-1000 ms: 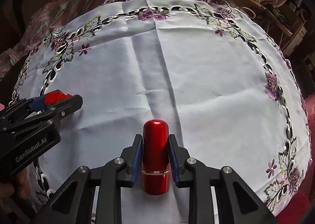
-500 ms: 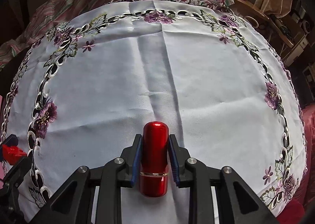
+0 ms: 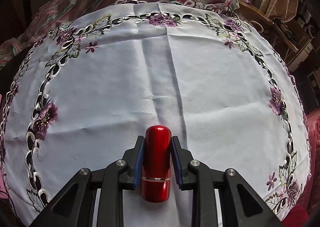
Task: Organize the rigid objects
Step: 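Carry the red puzzle piece over the tray with the left gripper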
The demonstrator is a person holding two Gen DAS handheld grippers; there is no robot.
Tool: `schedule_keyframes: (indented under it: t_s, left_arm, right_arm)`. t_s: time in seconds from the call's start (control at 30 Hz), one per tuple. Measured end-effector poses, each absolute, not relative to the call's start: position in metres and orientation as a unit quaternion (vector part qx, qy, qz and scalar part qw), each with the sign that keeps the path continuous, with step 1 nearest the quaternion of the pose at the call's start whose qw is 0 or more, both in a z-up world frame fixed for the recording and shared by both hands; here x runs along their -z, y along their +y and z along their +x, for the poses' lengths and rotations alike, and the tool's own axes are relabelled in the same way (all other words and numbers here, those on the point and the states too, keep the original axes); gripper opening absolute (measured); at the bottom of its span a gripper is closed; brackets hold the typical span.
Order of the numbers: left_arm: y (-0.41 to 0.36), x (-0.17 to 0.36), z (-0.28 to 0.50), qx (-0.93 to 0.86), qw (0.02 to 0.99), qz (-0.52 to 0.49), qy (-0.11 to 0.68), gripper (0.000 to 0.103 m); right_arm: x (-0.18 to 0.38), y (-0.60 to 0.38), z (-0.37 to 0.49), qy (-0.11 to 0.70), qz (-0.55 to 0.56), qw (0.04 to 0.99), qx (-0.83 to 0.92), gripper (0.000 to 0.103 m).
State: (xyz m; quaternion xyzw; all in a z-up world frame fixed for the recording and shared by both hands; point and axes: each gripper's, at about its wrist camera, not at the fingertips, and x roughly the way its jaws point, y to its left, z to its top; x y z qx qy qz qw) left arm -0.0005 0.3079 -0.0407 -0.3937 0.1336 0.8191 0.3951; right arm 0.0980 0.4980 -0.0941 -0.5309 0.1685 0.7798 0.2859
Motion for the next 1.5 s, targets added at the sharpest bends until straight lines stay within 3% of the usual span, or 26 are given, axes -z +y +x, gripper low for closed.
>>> schedule_keyframes:
  t_s: [1.07,1.5]
  left_arm:
    - [0.177,0.031,-0.038,-0.867,0.282,-0.408,0.057,0.048]
    - [0.083,0.038,-0.058,-0.886,0.203,-0.416,0.023,0.048]
  right_arm:
    - [0.095,0.489,0.092,0.127,-0.53,0.287,-0.788,0.026]
    - [0.095,0.487,0.09,0.116,-0.531,0.288,-0.788,0.026]
